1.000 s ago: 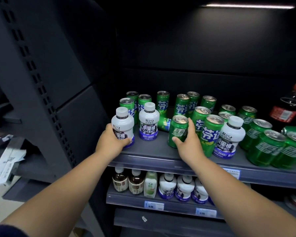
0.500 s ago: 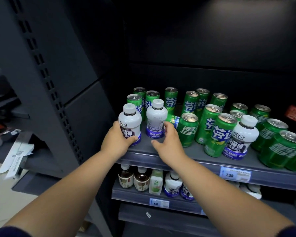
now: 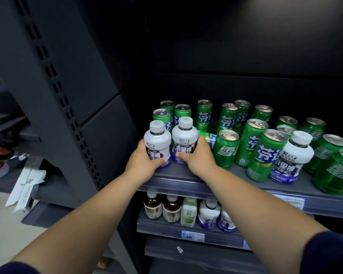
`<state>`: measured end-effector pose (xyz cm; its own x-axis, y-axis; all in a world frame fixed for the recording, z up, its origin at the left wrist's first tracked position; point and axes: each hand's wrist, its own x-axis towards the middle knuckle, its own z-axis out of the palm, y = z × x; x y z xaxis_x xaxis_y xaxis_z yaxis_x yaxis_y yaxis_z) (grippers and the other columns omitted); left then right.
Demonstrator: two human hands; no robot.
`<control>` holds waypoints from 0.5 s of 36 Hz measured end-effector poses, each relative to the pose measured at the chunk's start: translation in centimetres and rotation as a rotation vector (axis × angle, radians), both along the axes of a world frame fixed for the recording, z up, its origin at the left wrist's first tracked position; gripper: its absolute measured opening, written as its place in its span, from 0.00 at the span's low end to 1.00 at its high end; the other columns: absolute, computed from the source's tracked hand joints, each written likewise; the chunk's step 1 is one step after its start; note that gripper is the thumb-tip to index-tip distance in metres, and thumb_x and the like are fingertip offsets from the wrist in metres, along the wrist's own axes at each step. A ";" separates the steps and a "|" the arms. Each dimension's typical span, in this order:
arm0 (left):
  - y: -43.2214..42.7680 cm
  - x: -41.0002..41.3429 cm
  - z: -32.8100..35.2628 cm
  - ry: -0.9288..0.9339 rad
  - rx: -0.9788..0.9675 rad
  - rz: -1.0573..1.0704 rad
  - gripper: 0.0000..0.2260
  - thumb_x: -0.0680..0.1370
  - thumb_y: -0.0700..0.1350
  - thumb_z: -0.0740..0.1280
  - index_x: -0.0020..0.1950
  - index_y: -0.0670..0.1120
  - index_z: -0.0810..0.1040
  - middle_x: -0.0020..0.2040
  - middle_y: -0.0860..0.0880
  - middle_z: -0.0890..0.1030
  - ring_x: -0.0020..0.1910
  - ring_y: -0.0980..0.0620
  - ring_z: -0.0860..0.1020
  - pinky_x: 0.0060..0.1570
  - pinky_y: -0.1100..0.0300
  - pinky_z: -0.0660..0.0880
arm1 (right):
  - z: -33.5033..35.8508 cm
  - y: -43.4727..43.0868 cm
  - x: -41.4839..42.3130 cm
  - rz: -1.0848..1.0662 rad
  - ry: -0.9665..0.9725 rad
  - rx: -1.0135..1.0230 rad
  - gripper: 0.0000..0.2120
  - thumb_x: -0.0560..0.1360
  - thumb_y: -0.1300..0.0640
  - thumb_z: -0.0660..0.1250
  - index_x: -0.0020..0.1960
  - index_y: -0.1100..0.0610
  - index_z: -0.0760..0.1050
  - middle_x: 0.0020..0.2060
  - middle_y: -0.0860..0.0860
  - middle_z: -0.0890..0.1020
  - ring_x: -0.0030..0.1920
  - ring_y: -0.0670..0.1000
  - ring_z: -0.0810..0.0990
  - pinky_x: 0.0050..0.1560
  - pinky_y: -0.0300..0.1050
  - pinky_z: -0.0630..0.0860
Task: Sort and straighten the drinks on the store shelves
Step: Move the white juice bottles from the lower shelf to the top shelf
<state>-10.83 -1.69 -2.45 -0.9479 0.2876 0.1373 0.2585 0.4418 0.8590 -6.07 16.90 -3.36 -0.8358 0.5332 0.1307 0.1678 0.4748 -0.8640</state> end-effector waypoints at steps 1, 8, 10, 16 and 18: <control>0.0 0.0 0.0 0.005 0.002 0.008 0.35 0.67 0.45 0.80 0.71 0.50 0.68 0.57 0.56 0.78 0.55 0.54 0.77 0.53 0.60 0.71 | -0.2 -0.2 0.2 0.014 0.009 0.014 0.30 0.65 0.51 0.82 0.58 0.54 0.69 0.57 0.51 0.79 0.56 0.53 0.79 0.59 0.53 0.77; -0.9 0.7 0.9 0.008 0.005 -0.015 0.28 0.67 0.45 0.81 0.61 0.52 0.70 0.51 0.60 0.78 0.51 0.59 0.78 0.46 0.63 0.72 | 0.2 -0.4 2.4 0.056 0.033 0.034 0.31 0.65 0.50 0.82 0.62 0.53 0.71 0.59 0.49 0.80 0.58 0.51 0.79 0.61 0.52 0.77; -1.3 1.2 1.6 0.026 0.008 -0.030 0.27 0.66 0.45 0.81 0.59 0.54 0.70 0.49 0.62 0.77 0.49 0.63 0.77 0.43 0.65 0.72 | 1.0 -0.4 3.3 0.061 0.046 0.022 0.29 0.66 0.50 0.81 0.61 0.51 0.72 0.58 0.48 0.80 0.57 0.49 0.79 0.59 0.50 0.77; -2.0 2.7 4.9 0.107 0.070 -0.047 0.25 0.64 0.46 0.81 0.52 0.57 0.71 0.48 0.57 0.82 0.45 0.64 0.80 0.47 0.61 0.76 | 5.3 -1.0 6.2 0.086 0.119 0.055 0.25 0.67 0.48 0.80 0.58 0.49 0.72 0.53 0.44 0.80 0.52 0.43 0.79 0.53 0.45 0.77; -2.4 3.2 6.6 0.140 0.105 -0.053 0.25 0.64 0.46 0.82 0.52 0.56 0.72 0.48 0.57 0.82 0.44 0.66 0.80 0.46 0.60 0.77 | 7.1 -1.1 7.1 0.100 0.139 0.068 0.26 0.67 0.47 0.80 0.58 0.48 0.71 0.53 0.43 0.80 0.52 0.41 0.79 0.52 0.44 0.77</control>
<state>-7.62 -4.10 4.11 -0.9012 0.3136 0.2991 0.3995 0.3339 0.8538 1.05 15.81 3.77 -0.8555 0.4347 0.2814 -0.0018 0.5409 -0.8411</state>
